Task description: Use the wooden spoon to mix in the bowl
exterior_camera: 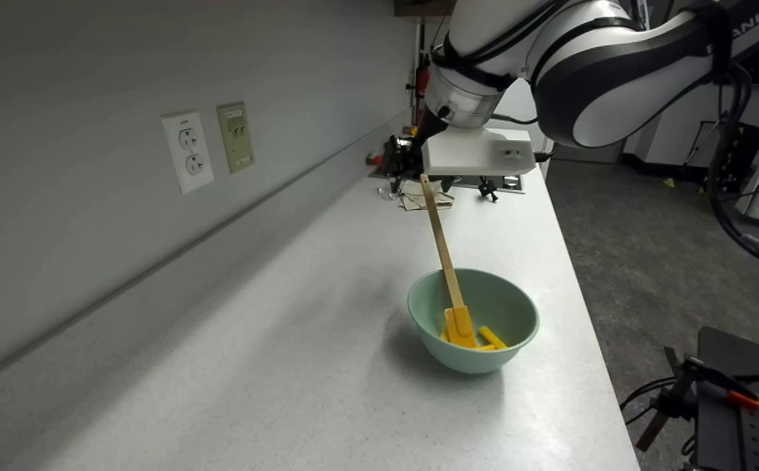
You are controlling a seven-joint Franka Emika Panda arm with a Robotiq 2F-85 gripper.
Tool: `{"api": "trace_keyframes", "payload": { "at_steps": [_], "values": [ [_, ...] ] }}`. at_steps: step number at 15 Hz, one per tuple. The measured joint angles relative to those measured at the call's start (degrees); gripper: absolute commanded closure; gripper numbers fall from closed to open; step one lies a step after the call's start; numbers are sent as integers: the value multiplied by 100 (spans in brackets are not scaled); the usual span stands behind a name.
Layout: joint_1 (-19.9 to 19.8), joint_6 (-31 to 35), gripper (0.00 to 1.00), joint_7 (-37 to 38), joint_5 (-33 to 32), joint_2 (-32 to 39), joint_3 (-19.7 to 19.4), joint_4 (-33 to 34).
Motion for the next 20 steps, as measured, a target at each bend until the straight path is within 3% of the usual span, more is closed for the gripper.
{"api": "trace_keyframes", "payload": {
  "at_steps": [9,20],
  "values": [
    [113,0,98,96,0,39,-201,90],
    [113,-5,98,125,-172,19,-307,76]
  ]
}}
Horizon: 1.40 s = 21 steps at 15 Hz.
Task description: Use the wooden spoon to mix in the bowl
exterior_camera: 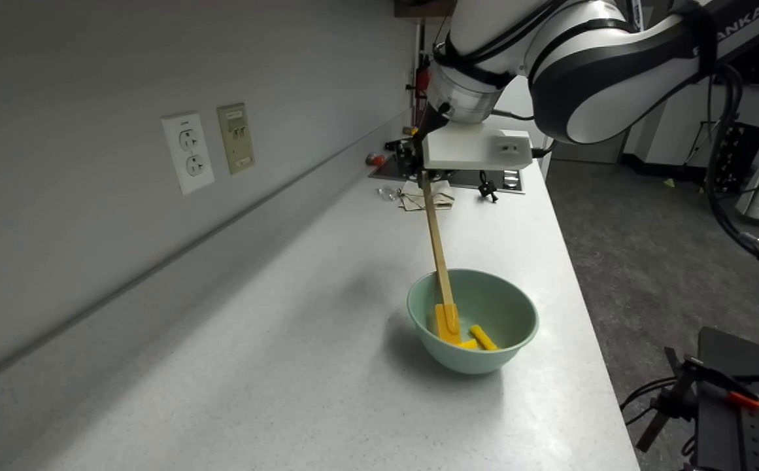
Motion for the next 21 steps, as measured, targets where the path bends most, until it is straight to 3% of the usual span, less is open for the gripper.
{"api": "trace_keyframes", "payload": {
  "at_steps": [7,13,21],
  "values": [
    [7,-12,98,26,-64,-47,11,-6],
    [7,-12,98,-128,633,-99,40,-20],
    [8,-367,98,-464,679,-324,42,-239]
  ]
}}
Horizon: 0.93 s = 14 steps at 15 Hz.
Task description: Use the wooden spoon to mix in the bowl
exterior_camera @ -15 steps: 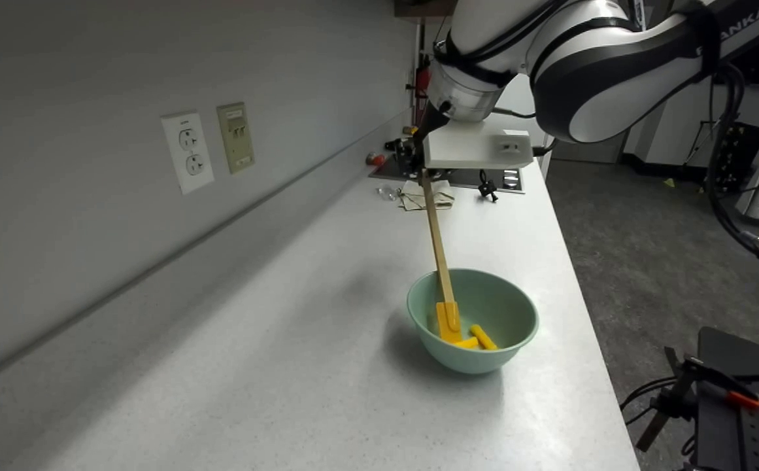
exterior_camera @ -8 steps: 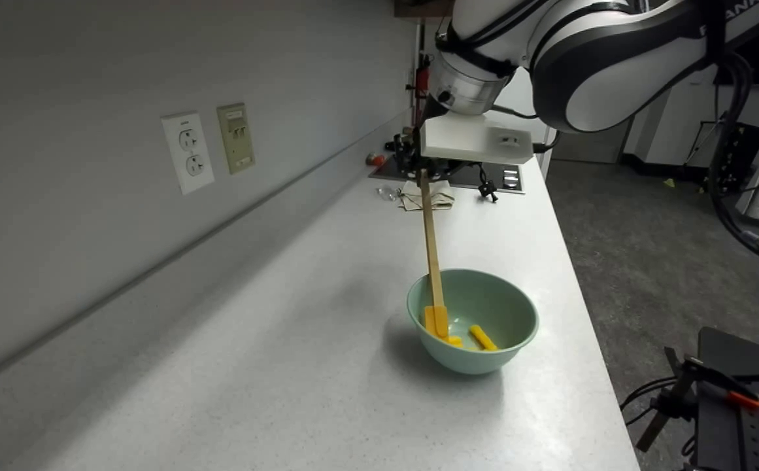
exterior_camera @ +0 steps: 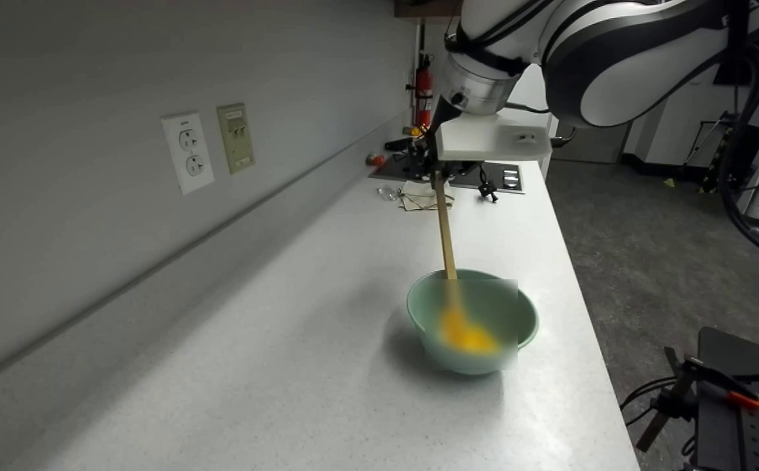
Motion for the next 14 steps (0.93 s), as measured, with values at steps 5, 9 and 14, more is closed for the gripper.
{"api": "trace_keyframes", "payload": {
  "at_steps": [5,9,14],
  "values": [
    [0,-103,98,-389,512,-53,13,-213],
    [-5,-103,98,-372,586,-52,-8,-211],
    [-16,-102,98,230,-49,-117,-107,-146]
  ]
}}
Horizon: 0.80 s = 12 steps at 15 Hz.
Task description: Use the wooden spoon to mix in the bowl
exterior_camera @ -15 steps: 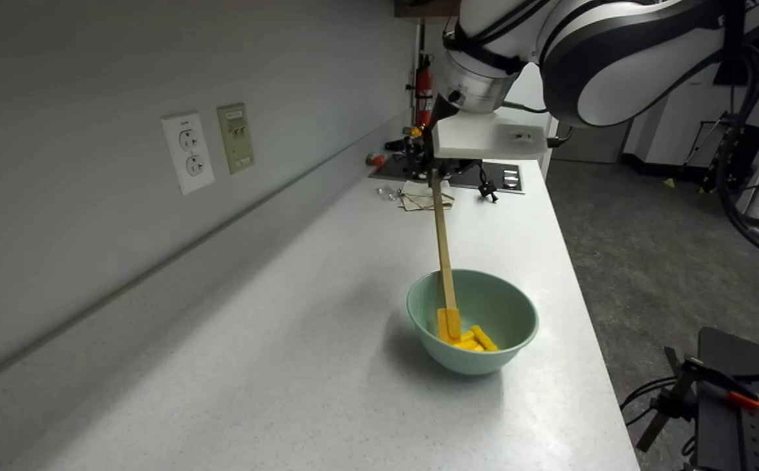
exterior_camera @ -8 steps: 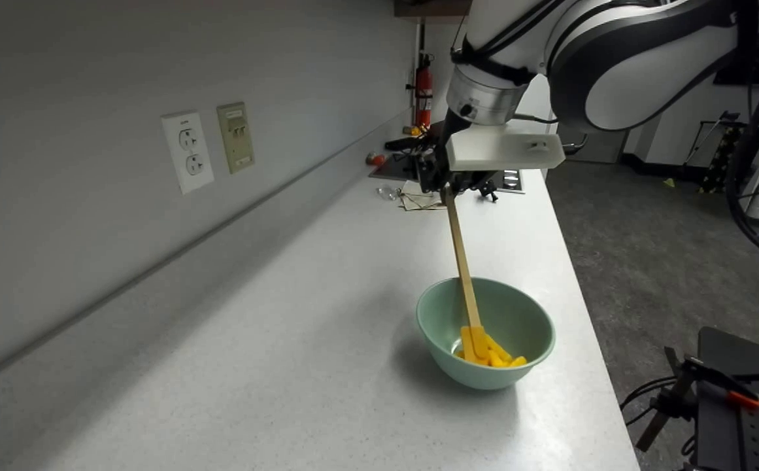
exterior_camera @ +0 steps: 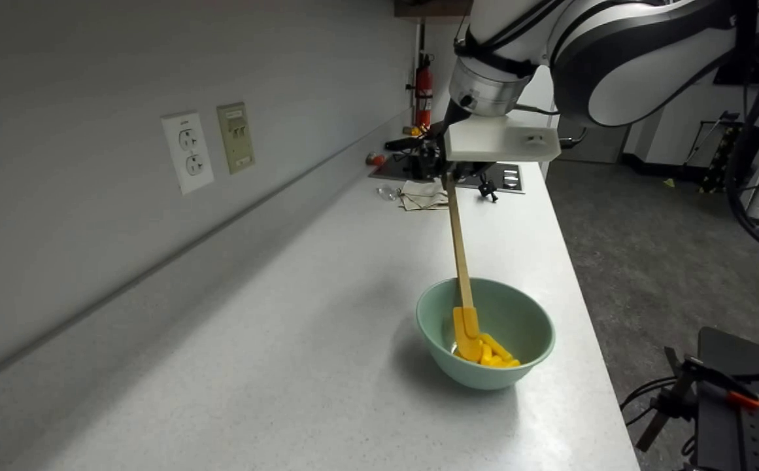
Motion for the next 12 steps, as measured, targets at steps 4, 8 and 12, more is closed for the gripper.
{"api": "trace_keyframes", "payload": {
  "at_steps": [4,8,12],
  "values": [
    [-6,0,98,251,-352,-45,6,1],
    [-4,3,98,198,-16,-20,83,-51],
    [-3,3,98,207,176,2,104,-52]
  ]
}}
